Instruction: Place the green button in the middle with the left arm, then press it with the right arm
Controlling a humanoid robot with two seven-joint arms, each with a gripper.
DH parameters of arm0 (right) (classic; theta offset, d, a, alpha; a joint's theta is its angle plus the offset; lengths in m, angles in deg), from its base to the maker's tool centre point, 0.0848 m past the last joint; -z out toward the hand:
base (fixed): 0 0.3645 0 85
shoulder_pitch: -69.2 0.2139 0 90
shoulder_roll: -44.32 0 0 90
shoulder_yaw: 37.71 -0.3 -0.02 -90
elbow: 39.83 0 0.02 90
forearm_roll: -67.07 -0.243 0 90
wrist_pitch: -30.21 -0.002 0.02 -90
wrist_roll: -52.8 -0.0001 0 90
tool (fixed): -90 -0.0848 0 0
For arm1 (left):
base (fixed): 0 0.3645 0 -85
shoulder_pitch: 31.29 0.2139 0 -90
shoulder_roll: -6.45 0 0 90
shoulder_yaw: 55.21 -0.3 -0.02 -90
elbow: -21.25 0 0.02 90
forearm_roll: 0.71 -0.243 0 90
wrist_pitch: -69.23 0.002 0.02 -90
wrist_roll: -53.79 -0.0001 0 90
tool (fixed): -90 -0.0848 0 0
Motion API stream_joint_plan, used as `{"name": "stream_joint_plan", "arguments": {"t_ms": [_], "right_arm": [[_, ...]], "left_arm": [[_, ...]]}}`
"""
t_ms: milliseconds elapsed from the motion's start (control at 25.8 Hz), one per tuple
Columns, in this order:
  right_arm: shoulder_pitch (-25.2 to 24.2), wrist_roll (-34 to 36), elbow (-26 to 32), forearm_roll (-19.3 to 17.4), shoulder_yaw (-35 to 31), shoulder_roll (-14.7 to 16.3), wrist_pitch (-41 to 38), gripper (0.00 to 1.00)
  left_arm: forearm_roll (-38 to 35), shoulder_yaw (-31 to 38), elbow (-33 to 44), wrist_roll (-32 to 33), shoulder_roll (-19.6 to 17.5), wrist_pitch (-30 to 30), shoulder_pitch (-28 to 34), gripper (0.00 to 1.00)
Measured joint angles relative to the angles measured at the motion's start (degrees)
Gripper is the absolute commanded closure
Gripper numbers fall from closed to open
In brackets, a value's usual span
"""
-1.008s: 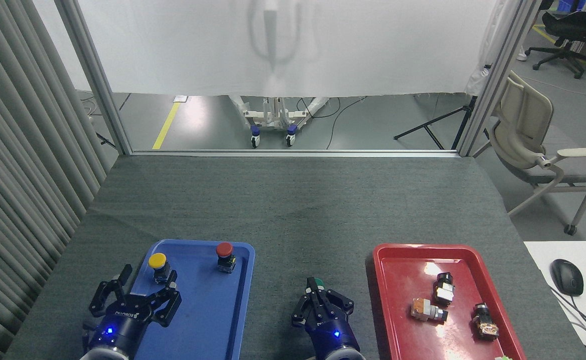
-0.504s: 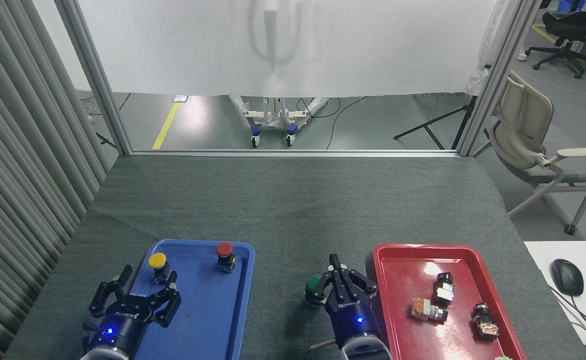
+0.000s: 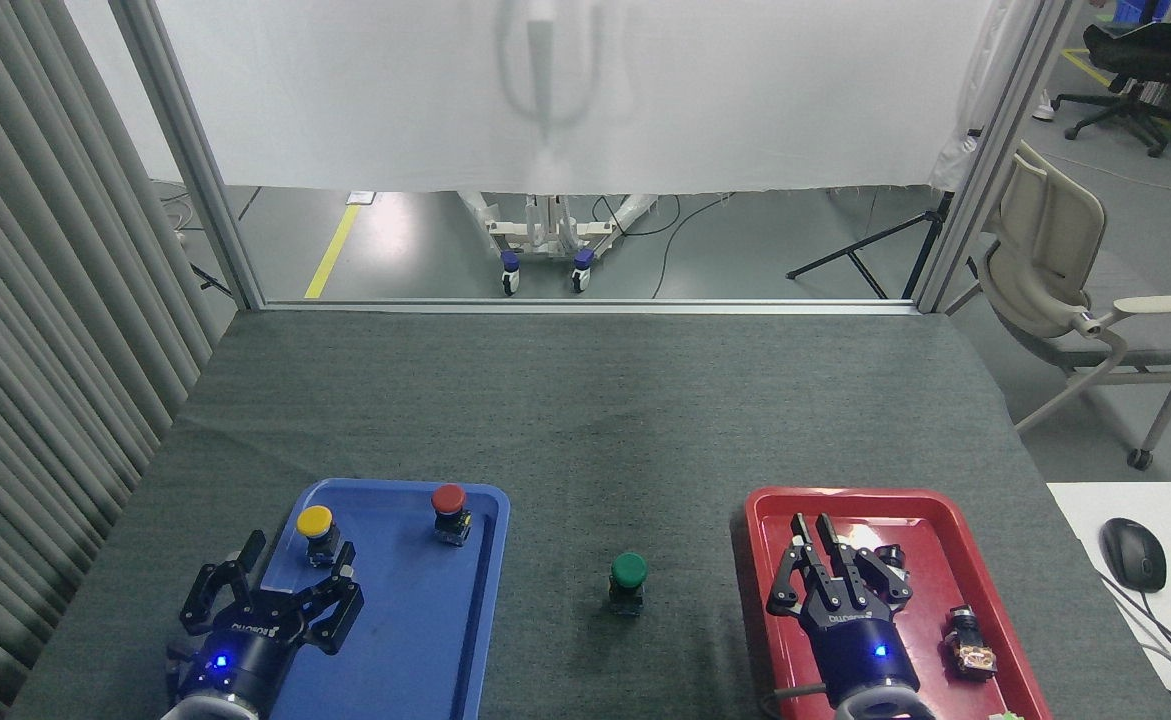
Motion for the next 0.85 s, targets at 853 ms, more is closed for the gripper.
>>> {"name": "stream_joint_plan", "arguments": {"t_ms": [853], "right_arm": [[-5.7, -0.8, 5.9, -1.4, -3.2, 3.7, -1.7, 0.00]], "left_arm": [[0.0, -0.1, -4.5, 0.0, 0.0, -0.5, -2.1, 0.00]]}}
